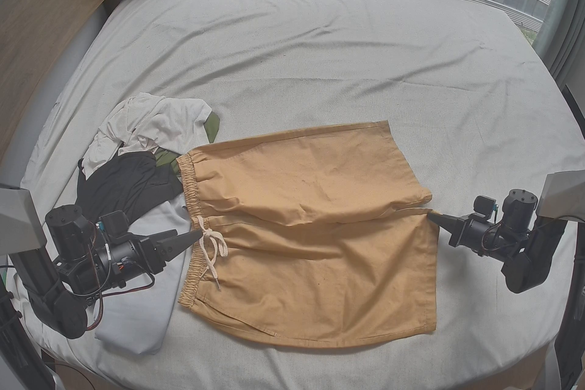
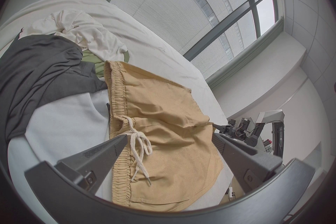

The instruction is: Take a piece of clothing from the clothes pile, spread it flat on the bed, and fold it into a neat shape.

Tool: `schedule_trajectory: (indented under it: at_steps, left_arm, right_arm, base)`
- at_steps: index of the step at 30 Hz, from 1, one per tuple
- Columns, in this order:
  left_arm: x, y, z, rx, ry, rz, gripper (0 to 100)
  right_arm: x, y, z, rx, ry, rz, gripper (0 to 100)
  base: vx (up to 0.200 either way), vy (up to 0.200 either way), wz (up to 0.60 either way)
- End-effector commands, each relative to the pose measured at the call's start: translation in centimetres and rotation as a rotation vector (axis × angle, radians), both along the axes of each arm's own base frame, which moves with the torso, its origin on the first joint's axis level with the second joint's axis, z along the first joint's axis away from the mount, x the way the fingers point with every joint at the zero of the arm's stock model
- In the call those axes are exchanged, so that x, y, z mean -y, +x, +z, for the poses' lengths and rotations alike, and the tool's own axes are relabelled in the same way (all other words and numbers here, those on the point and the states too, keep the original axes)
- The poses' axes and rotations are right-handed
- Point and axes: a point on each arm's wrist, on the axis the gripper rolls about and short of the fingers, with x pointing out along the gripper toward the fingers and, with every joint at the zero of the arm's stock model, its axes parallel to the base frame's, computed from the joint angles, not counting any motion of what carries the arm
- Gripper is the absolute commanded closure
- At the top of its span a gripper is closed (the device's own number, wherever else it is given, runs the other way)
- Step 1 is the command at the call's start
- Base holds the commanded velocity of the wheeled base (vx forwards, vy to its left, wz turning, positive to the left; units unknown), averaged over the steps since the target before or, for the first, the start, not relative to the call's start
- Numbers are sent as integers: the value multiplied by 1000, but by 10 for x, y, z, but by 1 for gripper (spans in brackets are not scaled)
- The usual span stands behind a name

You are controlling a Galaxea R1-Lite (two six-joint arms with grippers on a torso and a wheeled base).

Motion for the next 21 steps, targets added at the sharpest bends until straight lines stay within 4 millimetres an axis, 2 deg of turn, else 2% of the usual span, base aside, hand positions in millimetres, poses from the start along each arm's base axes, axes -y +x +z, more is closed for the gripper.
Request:
schedule_trajectory:
  at_steps: [1, 4, 5, 13, 17, 21]
  left_arm:
    - [0, -2, -4, -18, 2, -2, 0]
    - [0, -4, -5, -29, 3, -2, 0]
    - [0, -5, -6, -36, 2, -1, 0]
    - [-3, -19, -26, -130, 48, 6, 0]
    - [-3, -30, -36, -187, 70, -9, 0]
    - [-3, -31, -41, -218, 72, -6, 0]
  right_arm:
    - [1, 0, 1, 4, 0, -3, 100]
    - [1, 0, 1, 2, -1, -2, 100]
    - [1, 0, 1, 1, 0, -3, 0]
    - [5, 0, 5, 17, -3, -16, 0]
    - [5, -4, 24, 69, -3, -14, 0]
    - [5, -6, 33, 96, -2, -15, 0]
  base:
    - [0, 0, 0]
    - [0, 0, 0]
    - [0, 0, 0]
    - [0, 0, 0]
    - [0, 0, 0]
    - [0, 0, 0]
